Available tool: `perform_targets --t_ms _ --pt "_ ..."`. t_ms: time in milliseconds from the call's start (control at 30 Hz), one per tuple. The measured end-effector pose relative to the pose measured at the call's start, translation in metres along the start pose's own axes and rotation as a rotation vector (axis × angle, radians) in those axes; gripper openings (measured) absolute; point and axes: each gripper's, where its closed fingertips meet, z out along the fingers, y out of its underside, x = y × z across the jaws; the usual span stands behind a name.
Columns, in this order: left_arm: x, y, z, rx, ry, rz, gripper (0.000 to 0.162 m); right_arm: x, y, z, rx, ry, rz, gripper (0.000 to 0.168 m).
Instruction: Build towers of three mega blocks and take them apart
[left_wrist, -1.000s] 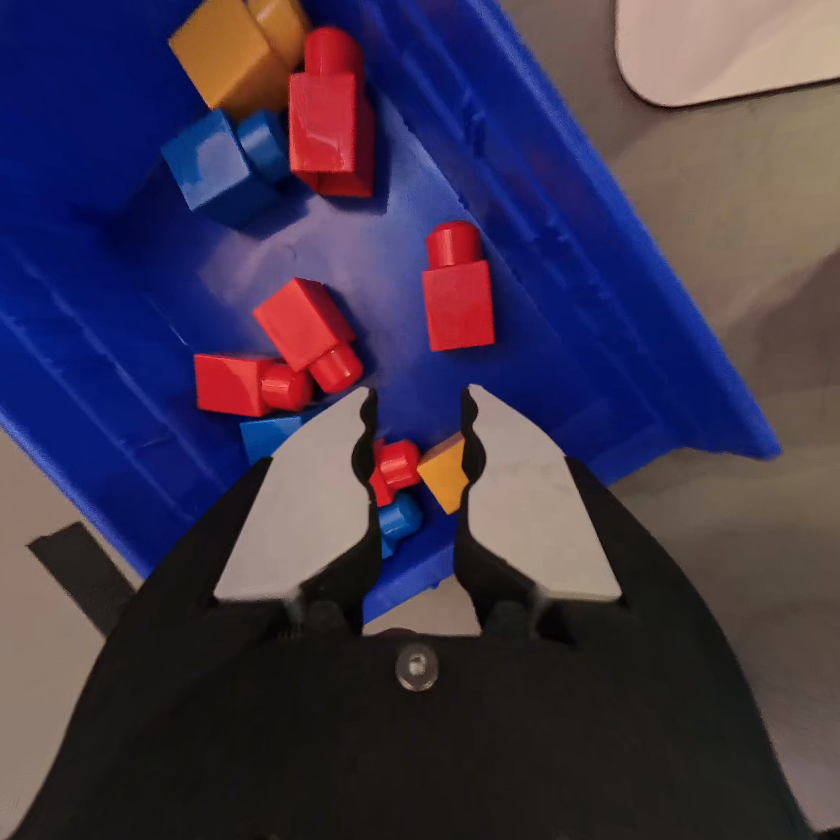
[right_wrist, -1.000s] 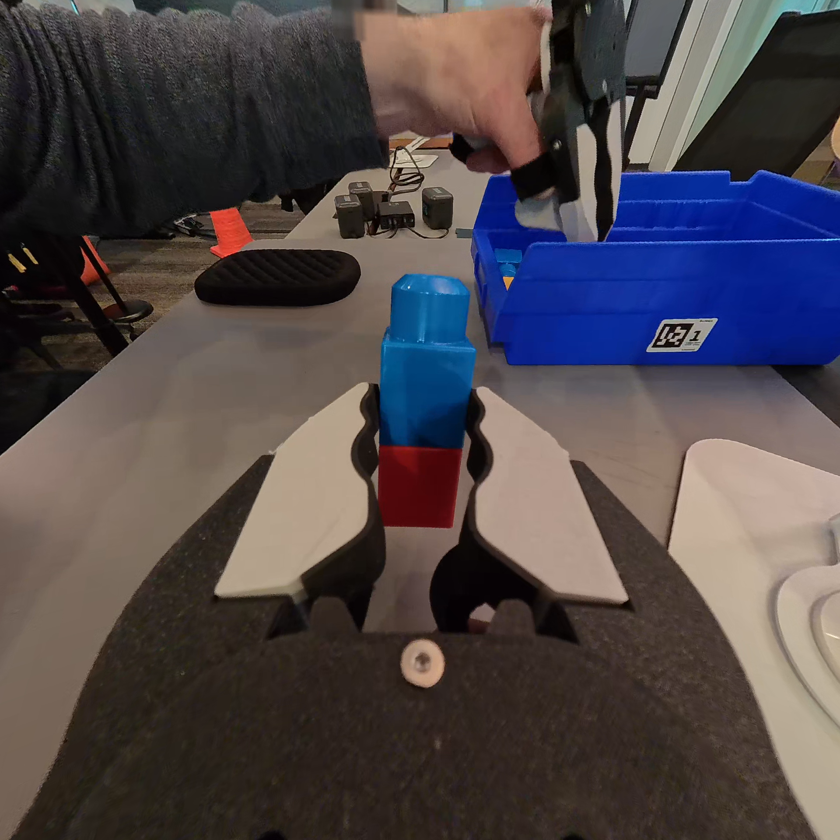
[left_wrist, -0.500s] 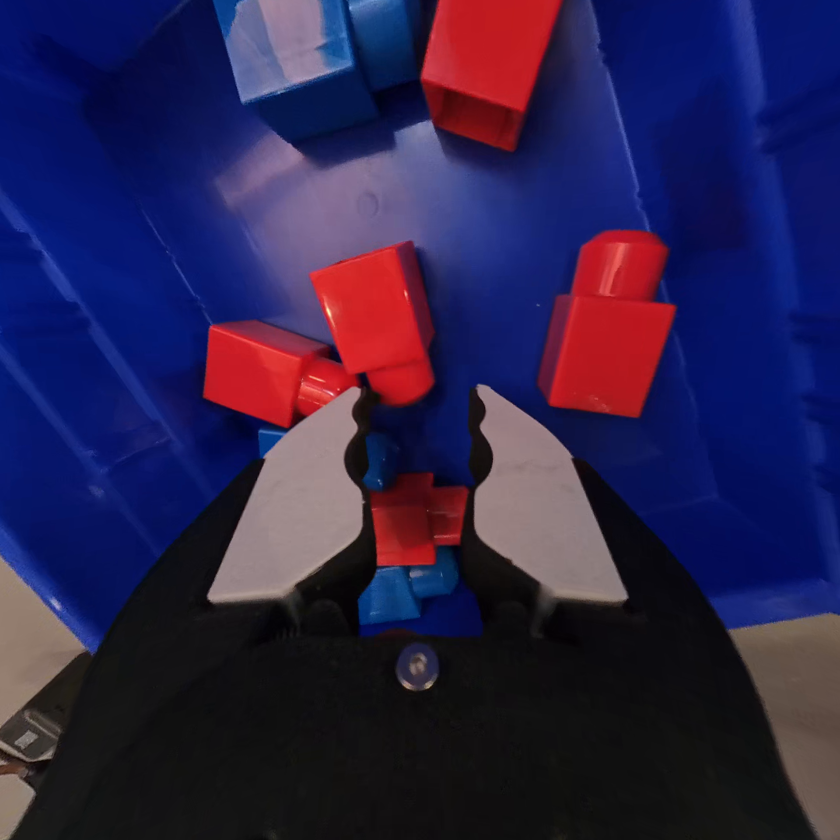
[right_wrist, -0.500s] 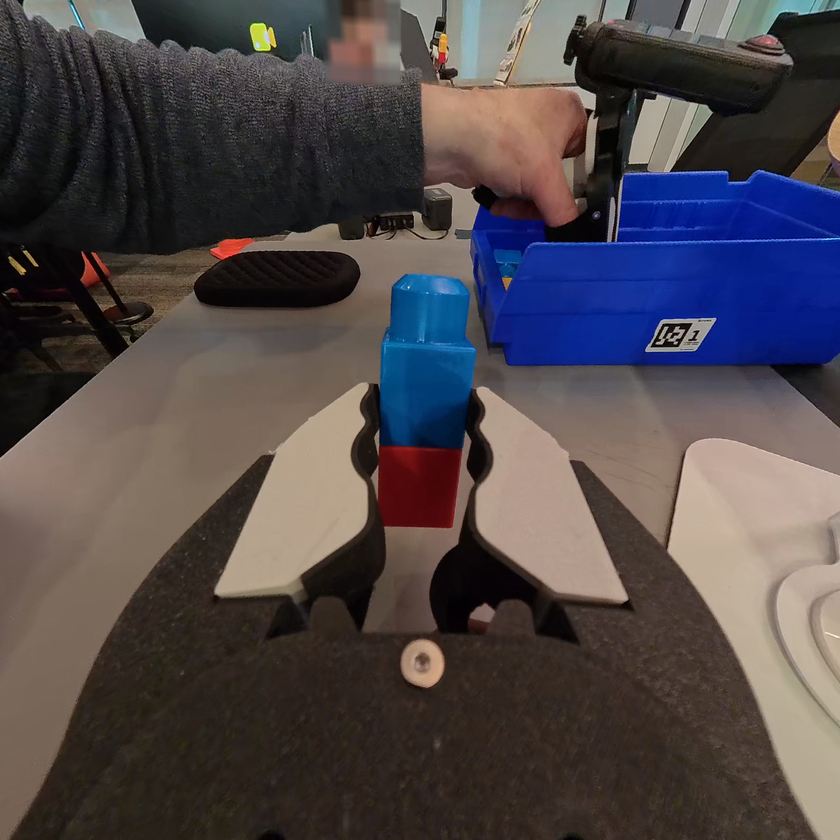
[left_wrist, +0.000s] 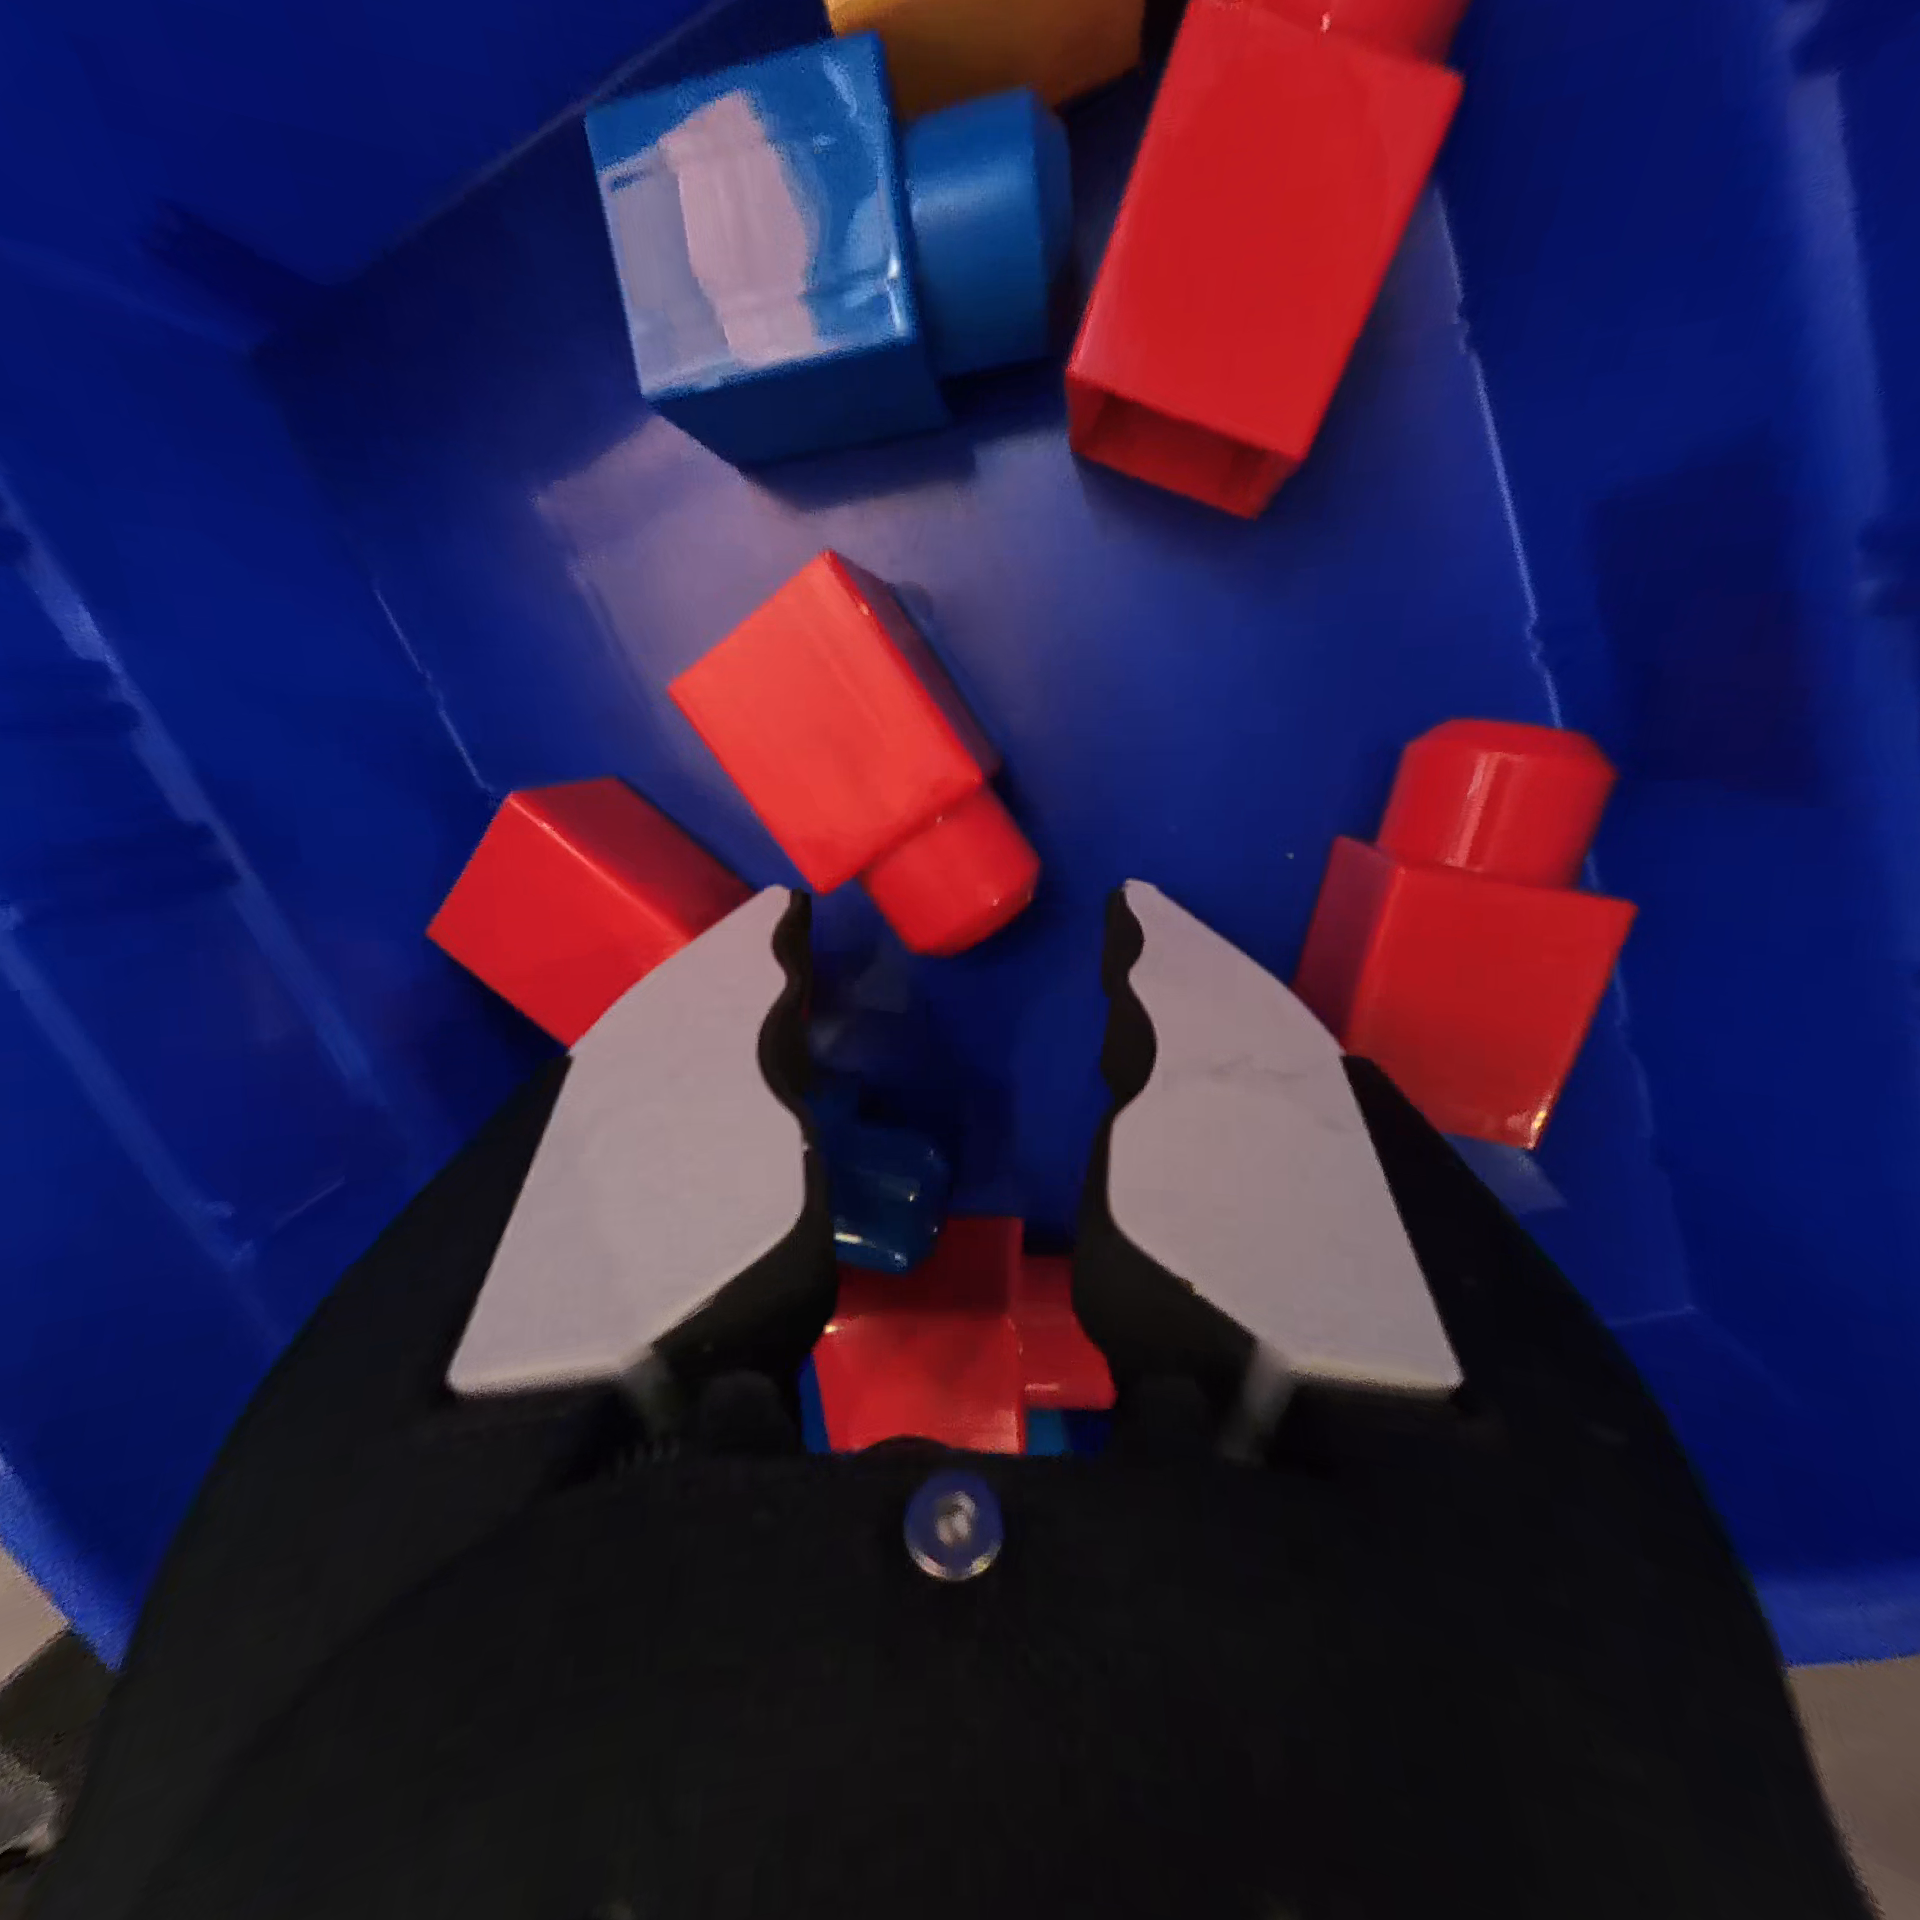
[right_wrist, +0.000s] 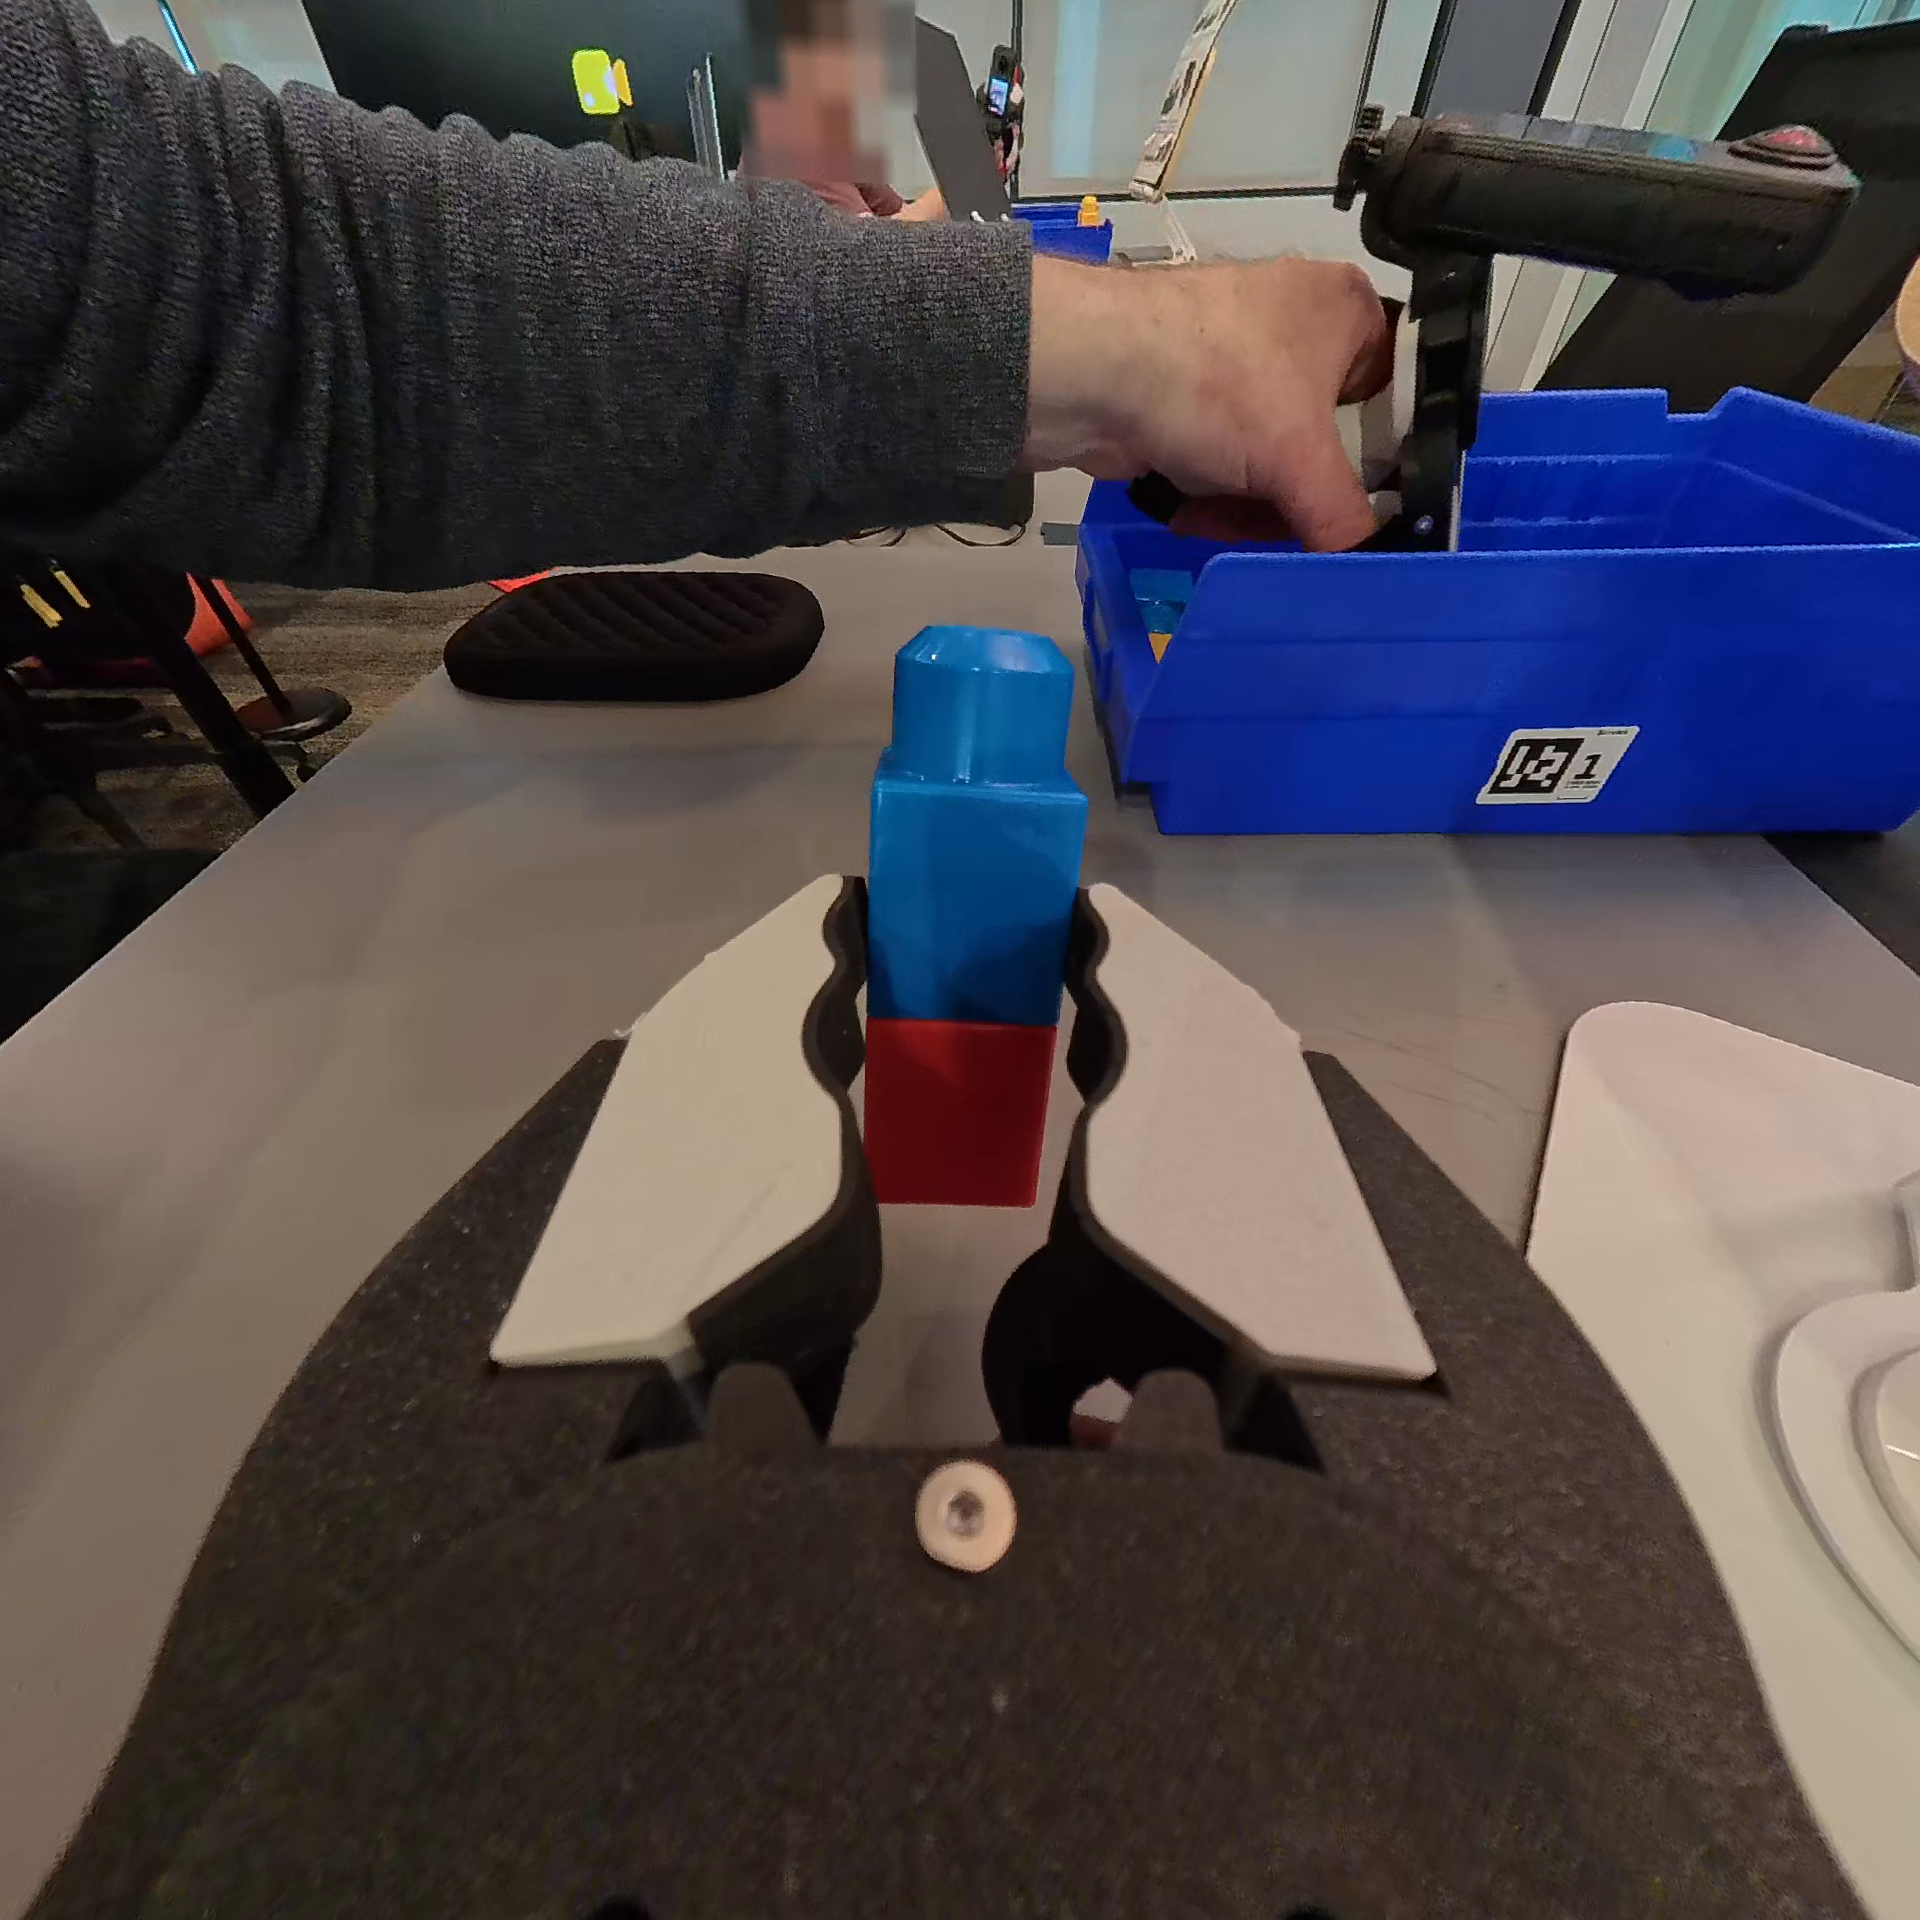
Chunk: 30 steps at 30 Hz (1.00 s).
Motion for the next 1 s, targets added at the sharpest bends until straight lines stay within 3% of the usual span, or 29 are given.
perform_targets --t_ms 100,200,267,400,433,633,833,1000 --pt "0.000 -0.003 0.005 -0.006 -0.004 -0.009 0.048 0.000 0.000 0.000 -0.001 0.000 0.001 0.036" --pt "0.001 -0.008 0.006 0.004 0.005 -0.010 0.027 0.000 0.000 0.000 0.000 0.000 0.001 0.036" --pt "0.001 -0.009 0.006 -0.001 0.000 0.001 0.027 0.000 0.000 0.000 -0.001 0.000 0.000 0.036" --pt "0.002 -0.012 -0.003 0.024 0.009 0.030 0.000 0.000 0.000 0.000 -0.001 -0.001 0.001 0.036" --pt "0.003 -0.012 -0.006 0.026 0.014 0.041 0.000 0.000 0.000 0.000 -0.002 -0.001 0.001 0.036" --pt "0.003 -0.012 0.005 -0.006 0.010 -0.001 0.058 -0.001 0.001 0.001 -0.008 0.000 -0.004 0.036" --pt "0.002 -0.031 0.018 0.020 0.062 -0.163 0.071 0.000 0.001 0.001 -0.008 0.000 -0.002 0.036" --pt "-0.010 -0.045 0.021 0.044 0.070 -0.241 0.062 0.000 0.001 0.001 -0.007 0.001 -0.001 0.036"
